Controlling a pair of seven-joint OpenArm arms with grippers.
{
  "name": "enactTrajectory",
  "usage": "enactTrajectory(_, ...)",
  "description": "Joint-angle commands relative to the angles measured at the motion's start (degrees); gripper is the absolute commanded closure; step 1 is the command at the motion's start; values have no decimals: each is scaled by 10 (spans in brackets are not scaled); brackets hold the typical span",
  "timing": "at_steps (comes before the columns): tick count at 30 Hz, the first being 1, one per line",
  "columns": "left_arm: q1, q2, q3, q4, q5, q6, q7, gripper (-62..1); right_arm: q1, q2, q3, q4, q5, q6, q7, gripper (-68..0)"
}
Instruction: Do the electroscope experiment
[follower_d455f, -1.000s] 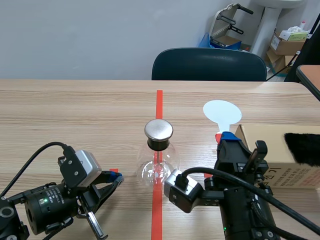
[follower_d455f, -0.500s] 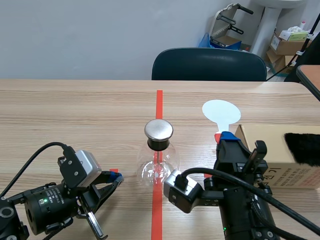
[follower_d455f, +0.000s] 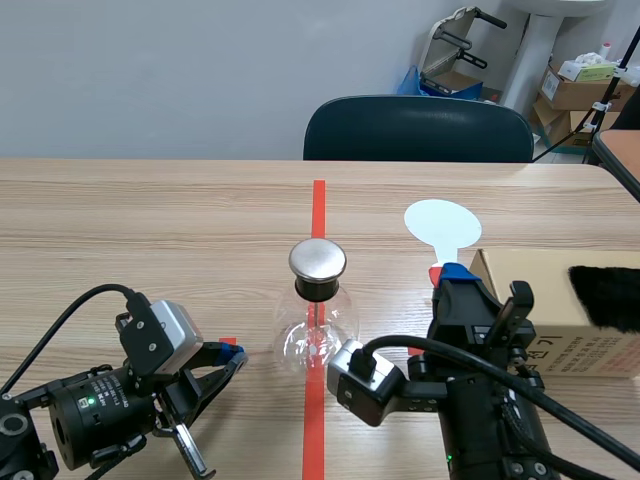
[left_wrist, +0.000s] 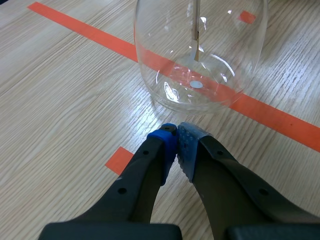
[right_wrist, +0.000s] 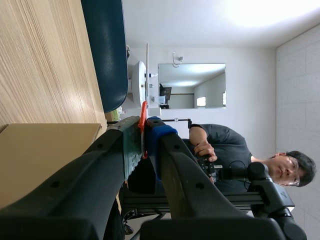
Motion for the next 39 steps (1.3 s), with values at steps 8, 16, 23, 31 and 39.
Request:
enactTrajectory(8,-2,2,1,10,-3,3,-8,-36,2,6,2,8,0,-8,-2,-10)
enactTrajectory(16,-2,1,1,10,-3,3,-8,-36,2,6,2,8,0,-8,2,-10)
enactTrajectory(23,-2,1,1,10,-3,3,-8,-36,2,6,2,8,0,-8,2,-10)
enactTrajectory(31,-2,1,1,10,7,3,-8,-36,2,6,2,8,0,-8,0,-10)
enactTrajectory(39,-2,1,1,10,7,3,-8,-36,2,6,2,8,0,-8,-2,-10)
